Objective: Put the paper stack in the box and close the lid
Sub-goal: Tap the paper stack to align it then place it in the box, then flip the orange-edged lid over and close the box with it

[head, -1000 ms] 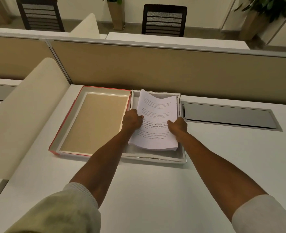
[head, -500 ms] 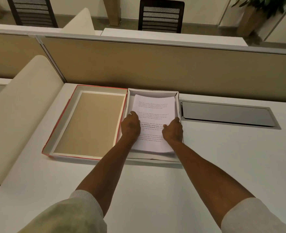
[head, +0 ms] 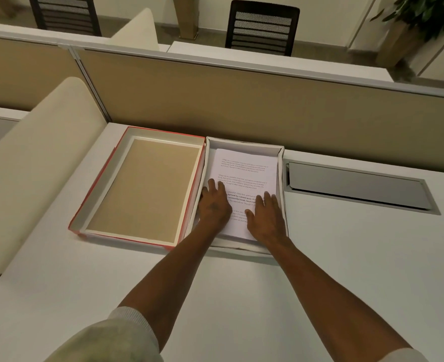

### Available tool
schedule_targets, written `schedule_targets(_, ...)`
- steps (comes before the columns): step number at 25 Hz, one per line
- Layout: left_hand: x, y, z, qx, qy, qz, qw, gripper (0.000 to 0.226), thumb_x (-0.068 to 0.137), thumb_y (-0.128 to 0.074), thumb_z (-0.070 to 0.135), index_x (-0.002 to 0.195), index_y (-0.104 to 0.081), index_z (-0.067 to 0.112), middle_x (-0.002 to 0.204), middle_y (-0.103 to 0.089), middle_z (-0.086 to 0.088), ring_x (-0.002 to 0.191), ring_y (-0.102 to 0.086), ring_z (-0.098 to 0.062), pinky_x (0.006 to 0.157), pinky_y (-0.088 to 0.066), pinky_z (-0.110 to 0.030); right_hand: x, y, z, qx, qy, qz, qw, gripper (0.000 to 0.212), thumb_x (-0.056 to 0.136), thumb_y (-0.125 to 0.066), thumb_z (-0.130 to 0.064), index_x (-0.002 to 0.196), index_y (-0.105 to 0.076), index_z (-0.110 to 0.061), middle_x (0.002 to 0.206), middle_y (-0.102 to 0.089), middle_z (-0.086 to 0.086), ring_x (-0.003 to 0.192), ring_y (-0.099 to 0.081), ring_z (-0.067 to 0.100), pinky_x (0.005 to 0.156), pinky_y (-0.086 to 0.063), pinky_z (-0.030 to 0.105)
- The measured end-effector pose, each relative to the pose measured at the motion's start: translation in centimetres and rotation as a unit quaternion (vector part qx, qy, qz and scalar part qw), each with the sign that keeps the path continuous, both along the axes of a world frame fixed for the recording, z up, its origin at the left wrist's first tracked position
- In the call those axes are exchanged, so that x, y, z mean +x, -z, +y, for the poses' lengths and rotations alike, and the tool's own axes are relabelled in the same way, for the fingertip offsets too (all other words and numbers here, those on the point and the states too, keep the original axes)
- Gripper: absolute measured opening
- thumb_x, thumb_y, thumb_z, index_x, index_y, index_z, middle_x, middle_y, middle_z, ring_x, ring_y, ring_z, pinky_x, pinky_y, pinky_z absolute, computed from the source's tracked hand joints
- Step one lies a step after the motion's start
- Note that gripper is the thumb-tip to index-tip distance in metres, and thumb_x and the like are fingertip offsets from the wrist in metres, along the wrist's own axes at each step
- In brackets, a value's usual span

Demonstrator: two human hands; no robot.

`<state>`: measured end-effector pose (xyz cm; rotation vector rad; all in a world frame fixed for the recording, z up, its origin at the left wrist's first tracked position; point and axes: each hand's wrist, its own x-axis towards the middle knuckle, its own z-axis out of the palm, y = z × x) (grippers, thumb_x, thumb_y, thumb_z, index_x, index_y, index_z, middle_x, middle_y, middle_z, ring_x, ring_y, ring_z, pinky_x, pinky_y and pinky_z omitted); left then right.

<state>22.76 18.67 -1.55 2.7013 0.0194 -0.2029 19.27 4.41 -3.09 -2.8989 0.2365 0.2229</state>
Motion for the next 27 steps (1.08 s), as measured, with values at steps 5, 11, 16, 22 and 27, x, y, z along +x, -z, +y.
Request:
schedule_targets(5,-1.0,0.0,0.5,-0.018,0.009,0.014,1.000,0.062,0.108,-0.033,0.034,0.160,-0.010,0.012,0.169,0.002,-0.012,0.156,-0.002,-0.034,0.124,-0.017,-0.046,-0.6,-0.2,-0.5,-0.010,-0.029,0.017,0.999,0.071,0.101,-0.033,-0.054,0.157,-0.019,-0.013,0.167,-0.012,0.009,0.154,-0.008,0.031,0.123,-0.014,0.044)
schedule_targets(11,-4.7,-0.7,3.0,-0.148,0.001,-0.116,0.982,0.059,0.102,-0.046,0.042,0.154,-0.035,0.018,0.166,-0.026,-0.008,0.152,-0.025,-0.029,0.123,-0.027,-0.048,-3.5,-1.7,1.1,0.078,-0.042,-0.045,0.995,0.072,0.097,-0.040,-0.059,0.155,-0.027,-0.019,0.166,-0.022,0.003,0.153,-0.019,0.025,0.123,-0.019,0.041)
schedule_targets(16,-8.5,-0.7,9.2,-0.169,-0.131,-0.166,0.962,0.054,0.095,-0.061,0.034,0.144,-0.050,0.014,0.151,-0.045,-0.012,0.141,-0.041,-0.031,0.112,-0.043,-0.048,-6.8,-2.3,4.7,0.111,-0.094,-0.057,0.988,0.068,0.098,-0.042,-0.056,0.154,-0.031,-0.020,0.164,-0.027,0.002,0.152,-0.022,0.023,0.122,-0.020,0.039)
schedule_targets(22,-10.8,-0.6,16.8,-0.071,-0.236,-0.155,0.957,0.066,0.091,-0.067,0.033,0.148,-0.043,0.009,0.158,-0.033,-0.021,0.151,-0.021,-0.040,0.118,-0.031,-0.058,-8.7,-3.2,10.4,0.073,-0.254,-0.039,0.964,0.068,0.102,-0.034,-0.053,0.159,-0.015,-0.022,0.168,-0.004,0.001,0.155,0.000,0.022,0.125,-0.006,0.045)
schedule_targets(27,-11.0,-0.1,20.7,-0.193,-0.412,-0.078,0.887,0.105,0.088,-0.072,0.030,0.161,0.001,0.010,0.166,-0.001,-0.025,0.151,-0.012,-0.046,0.120,-0.026,-0.056,-9.5,-2.5,13.0,-0.018,-0.344,-0.009,0.939,0.068,0.102,-0.035,-0.050,0.159,-0.010,-0.023,0.169,0.003,0.000,0.154,0.010,0.027,0.123,-0.002,0.053)
